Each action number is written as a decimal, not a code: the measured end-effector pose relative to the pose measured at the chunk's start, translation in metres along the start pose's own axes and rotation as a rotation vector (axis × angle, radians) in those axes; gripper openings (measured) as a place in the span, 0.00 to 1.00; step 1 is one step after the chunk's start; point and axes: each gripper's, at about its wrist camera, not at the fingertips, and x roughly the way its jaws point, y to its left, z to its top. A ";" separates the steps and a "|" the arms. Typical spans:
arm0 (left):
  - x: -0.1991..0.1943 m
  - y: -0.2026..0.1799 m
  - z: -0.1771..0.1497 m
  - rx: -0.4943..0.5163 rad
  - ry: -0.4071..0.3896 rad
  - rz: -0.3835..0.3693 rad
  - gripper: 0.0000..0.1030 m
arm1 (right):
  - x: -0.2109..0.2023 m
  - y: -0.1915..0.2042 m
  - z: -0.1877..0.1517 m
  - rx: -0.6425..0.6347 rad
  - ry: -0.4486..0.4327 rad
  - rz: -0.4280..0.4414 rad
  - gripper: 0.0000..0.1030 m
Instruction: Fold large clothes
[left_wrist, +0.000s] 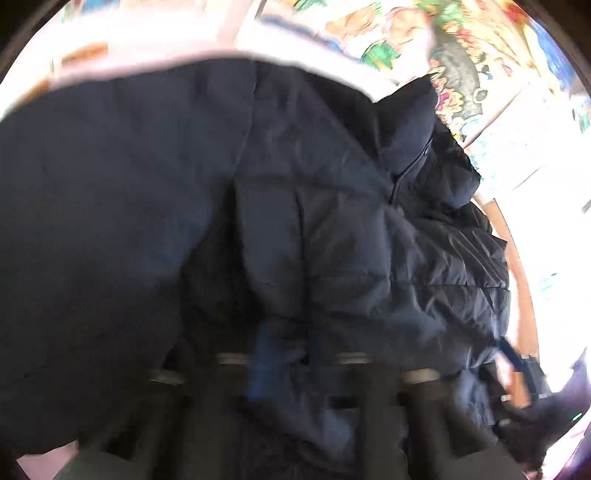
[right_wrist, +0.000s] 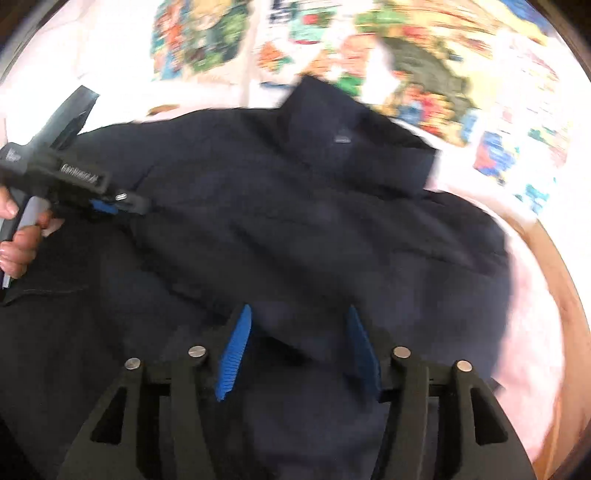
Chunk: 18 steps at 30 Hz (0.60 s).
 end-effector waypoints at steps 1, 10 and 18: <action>-0.005 -0.006 0.002 0.024 -0.027 0.008 0.04 | -0.007 -0.012 -0.005 0.041 -0.003 -0.010 0.51; -0.040 -0.040 0.012 0.202 -0.226 0.286 0.04 | -0.020 -0.104 -0.024 0.299 -0.061 -0.223 0.53; 0.033 -0.008 0.002 0.227 -0.021 0.420 0.05 | 0.060 -0.123 -0.057 0.373 0.132 -0.235 0.57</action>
